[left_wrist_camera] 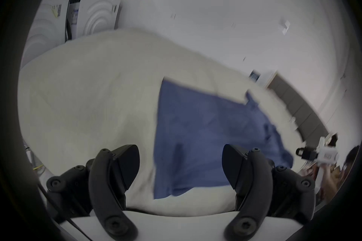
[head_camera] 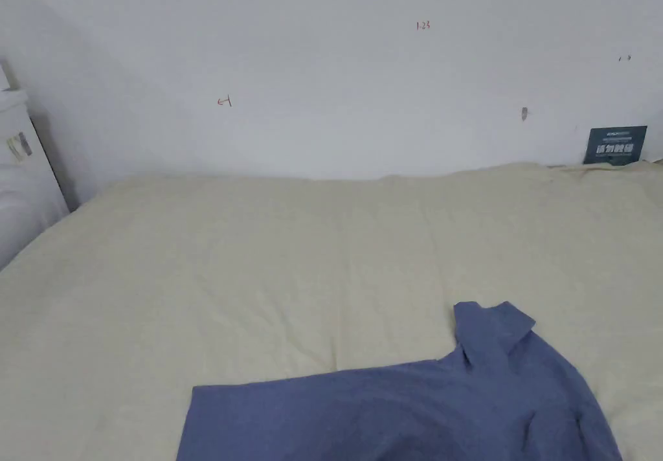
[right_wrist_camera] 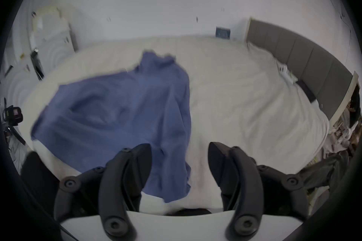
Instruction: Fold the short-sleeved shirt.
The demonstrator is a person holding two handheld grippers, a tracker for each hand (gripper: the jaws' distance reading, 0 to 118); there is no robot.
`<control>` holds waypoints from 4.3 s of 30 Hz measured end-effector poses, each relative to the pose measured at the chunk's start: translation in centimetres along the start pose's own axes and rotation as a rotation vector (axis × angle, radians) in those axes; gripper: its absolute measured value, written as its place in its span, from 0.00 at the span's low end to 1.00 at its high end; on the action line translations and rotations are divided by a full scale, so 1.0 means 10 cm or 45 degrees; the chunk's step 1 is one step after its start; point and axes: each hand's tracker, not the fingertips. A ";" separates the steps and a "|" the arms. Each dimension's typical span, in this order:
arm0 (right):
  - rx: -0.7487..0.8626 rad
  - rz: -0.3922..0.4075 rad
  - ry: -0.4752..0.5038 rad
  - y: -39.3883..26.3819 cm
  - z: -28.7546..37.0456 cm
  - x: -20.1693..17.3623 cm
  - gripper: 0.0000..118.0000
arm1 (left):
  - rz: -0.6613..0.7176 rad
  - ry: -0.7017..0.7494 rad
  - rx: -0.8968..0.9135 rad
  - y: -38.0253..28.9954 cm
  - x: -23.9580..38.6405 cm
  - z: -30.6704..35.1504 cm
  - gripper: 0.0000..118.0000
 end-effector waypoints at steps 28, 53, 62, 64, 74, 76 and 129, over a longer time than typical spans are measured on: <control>0.212 -0.498 0.454 0.21 0.70 -0.61 0.03 | 0.075 -0.245 0.303 0.11 1.12 0.87 0.00; 0.119 -0.434 0.473 0.25 0.49 -0.61 0.03 | -0.234 0.003 0.103 0.44 0.97 -0.09 0.00; -0.030 -0.335 0.350 0.29 -0.04 -0.59 0.03 | -0.333 0.201 -0.233 0.87 0.33 -2.08 0.47; -0.079 -0.332 0.349 0.28 -0.15 -0.57 0.03 | -0.349 0.244 -0.273 0.86 0.24 -2.38 0.47; -0.207 -0.337 0.269 0.21 -0.49 -0.37 0.03 | -0.350 0.283 -0.332 0.77 0.03 -3.07 0.52; -0.217 -0.361 0.277 0.20 -0.52 -0.35 0.03 | -0.383 0.314 -0.354 0.75 0.11 -3.06 0.53; -0.197 -0.198 0.278 1.35 -1.33 0.43 0.02 | -0.068 -0.168 -0.286 0.88 0.00 -1.27 0.01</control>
